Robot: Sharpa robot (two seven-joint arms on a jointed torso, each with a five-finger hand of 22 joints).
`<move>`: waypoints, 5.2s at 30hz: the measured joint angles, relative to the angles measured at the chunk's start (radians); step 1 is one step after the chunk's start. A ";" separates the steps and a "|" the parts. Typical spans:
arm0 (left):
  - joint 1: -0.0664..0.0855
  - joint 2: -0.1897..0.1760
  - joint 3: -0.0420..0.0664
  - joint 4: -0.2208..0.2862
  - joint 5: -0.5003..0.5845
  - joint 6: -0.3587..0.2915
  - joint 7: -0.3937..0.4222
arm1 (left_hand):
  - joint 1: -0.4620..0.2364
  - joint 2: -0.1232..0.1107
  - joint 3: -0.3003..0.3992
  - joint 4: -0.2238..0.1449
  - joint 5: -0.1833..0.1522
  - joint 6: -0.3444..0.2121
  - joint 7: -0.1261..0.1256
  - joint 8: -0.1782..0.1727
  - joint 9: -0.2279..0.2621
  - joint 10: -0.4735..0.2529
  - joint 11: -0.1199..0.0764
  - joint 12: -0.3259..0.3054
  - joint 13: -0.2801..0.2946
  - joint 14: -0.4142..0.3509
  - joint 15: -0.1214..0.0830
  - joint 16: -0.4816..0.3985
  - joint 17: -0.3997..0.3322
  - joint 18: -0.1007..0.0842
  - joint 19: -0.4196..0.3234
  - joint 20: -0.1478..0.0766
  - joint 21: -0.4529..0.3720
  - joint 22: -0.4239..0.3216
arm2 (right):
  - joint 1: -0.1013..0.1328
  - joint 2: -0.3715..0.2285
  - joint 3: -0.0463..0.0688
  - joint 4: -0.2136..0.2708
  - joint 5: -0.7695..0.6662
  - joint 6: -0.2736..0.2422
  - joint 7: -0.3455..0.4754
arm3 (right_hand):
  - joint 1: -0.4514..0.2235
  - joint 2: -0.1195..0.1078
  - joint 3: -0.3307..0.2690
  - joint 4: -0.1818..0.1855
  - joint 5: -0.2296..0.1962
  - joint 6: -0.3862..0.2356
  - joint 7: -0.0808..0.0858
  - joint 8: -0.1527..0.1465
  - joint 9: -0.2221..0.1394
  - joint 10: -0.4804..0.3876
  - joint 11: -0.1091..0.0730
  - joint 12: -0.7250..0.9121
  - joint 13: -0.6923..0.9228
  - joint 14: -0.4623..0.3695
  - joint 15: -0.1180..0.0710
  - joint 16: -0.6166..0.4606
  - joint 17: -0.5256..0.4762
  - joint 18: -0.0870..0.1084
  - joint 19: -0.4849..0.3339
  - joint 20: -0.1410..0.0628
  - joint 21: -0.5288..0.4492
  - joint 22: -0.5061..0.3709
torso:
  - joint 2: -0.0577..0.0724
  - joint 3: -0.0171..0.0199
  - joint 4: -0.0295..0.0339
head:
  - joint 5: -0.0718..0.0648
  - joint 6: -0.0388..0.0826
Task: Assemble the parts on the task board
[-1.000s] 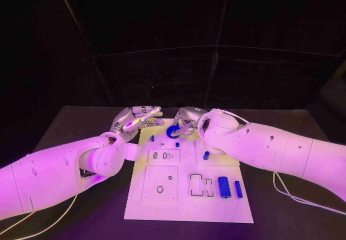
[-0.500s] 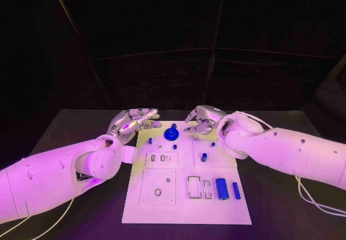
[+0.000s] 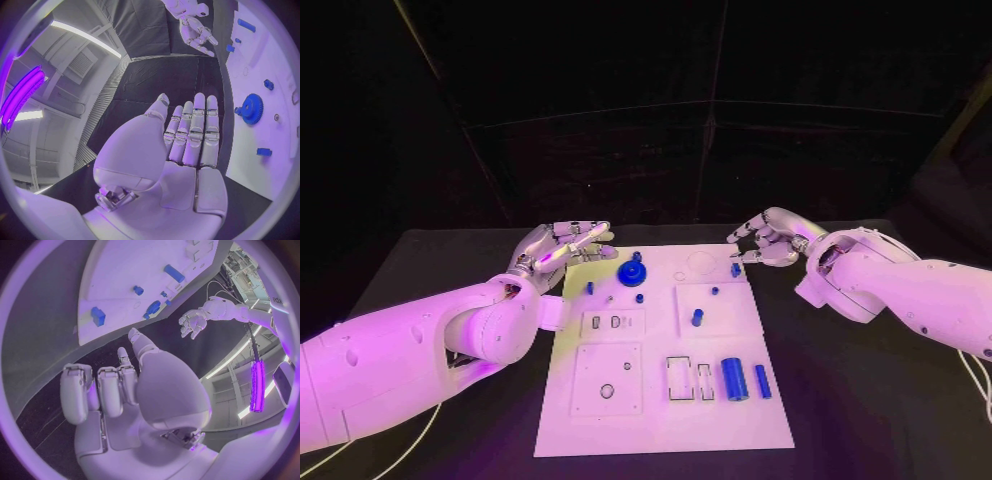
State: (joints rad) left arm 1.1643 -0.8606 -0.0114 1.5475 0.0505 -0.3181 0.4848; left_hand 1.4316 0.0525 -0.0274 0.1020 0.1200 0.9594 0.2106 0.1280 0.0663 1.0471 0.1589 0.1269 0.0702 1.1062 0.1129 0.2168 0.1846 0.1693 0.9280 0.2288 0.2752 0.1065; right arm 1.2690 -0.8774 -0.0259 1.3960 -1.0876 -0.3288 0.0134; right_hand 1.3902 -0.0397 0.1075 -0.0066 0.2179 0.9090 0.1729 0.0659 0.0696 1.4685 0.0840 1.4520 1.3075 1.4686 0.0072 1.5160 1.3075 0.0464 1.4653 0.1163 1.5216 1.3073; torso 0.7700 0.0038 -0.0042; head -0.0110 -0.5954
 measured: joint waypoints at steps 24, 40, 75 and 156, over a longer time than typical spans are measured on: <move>0.000 0.018 0.000 -0.025 0.000 0.002 0.000 | 0.000 0.000 0.003 -0.003 0.000 0.000 0.000 0.000 0.000 0.000 0.000 0.000 0.000 0.000 0.000 -0.005 0.001 0.000 0.000 0.000 0.000 0.000 | -0.027 0.022 0.000 -0.133 0.034 0.057 0.084 | 0.018 0.001 0.000 -0.027 -0.029 -0.011 0.004 0.000 -0.002 0.000 0.000 -0.013 0.000 0.000 0.000 0.000 0.000 0.000 0.000 0.000 0.000 0.000 | 0.002 0.0030 -0.0009 | -0.002 -0.013; 0.000 0.019 0.000 -0.030 0.000 0.003 0.000 | 0.000 0.000 0.003 -0.003 0.000 0.000 0.000 0.000 0.000 0.001 -0.001 0.000 0.000 0.000 0.000 -0.005 0.001 0.000 0.001 -0.001 0.000 0.000 | -0.042 0.036 -0.001 -0.145 0.016 0.095 0.092 | 0.018 0.001 -0.003 -0.030 -0.029 -0.018 0.004 0.000 -0.003 0.000 0.000 -0.017 0.000 0.000 0.000 0.000 0.000 0.000 0.000 0.000 0.000 0.000 | 0.002 0.0012 -0.0015 | 0.005 -0.017; -0.001 0.019 0.000 -0.035 0.000 0.004 -0.001 | 0.000 0.000 0.003 -0.003 0.000 0.000 0.000 0.000 0.000 0.007 0.000 0.000 -0.001 0.000 0.000 -0.005 0.002 0.000 0.004 -0.004 0.000 0.000 | -0.054 0.068 -0.001 -0.175 -0.013 0.112 0.087 | 0.016 0.034 0.003 -0.036 -0.029 0.044 -0.005 0.030 0.004 0.000 0.000 -0.017 0.000 0.000 0.000 0.004 0.000 0.000 0.000 0.000 0.000 0.000 | 0.001 0.0016 -0.0012 | 0.007 -0.022; 0.003 0.087 0.000 -0.162 0.000 0.002 -0.004 | 0.005 0.005 0.007 -0.007 0.000 0.013 -0.002 0.000 0.000 0.018 -0.003 -0.004 0.000 0.007 0.000 -0.005 0.007 0.000 0.004 -0.004 0.000 -0.002 | -0.107 0.347 -0.001 0.062 -0.357 -0.015 -0.258 | -0.009 0.085 0.080 -0.043 -0.067 0.131 -0.027 0.063 0.006 -0.004 -0.032 -0.017 0.001 -0.004 -0.025 0.004 0.001 0.000 0.004 -0.026 0.000 0.000 | -0.066 -0.0282 0.0159 | 0.054 -0.081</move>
State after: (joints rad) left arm 1.1670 -0.7736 -0.0112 1.3857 0.0502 -0.3163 0.4806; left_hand 1.4369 0.0579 -0.0204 0.0950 0.1200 0.9721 0.2088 0.1280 0.0663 1.0652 0.1555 0.1229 0.0700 1.1136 0.1129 0.2121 0.1920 0.1692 0.9315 0.2253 0.2752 0.1041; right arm 1.1617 -0.5303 -0.0271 1.4584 -1.4446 -0.3439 -0.2442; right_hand 1.3812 0.0448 0.1875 -0.0498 0.1505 1.0396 0.1455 0.1293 0.0754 1.4648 0.0516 1.4352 1.3082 1.4651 -0.0182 1.5195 1.3081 0.0463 1.4689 0.0908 1.5216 1.3073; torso 0.7037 -0.0244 0.0117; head 0.0433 -0.6766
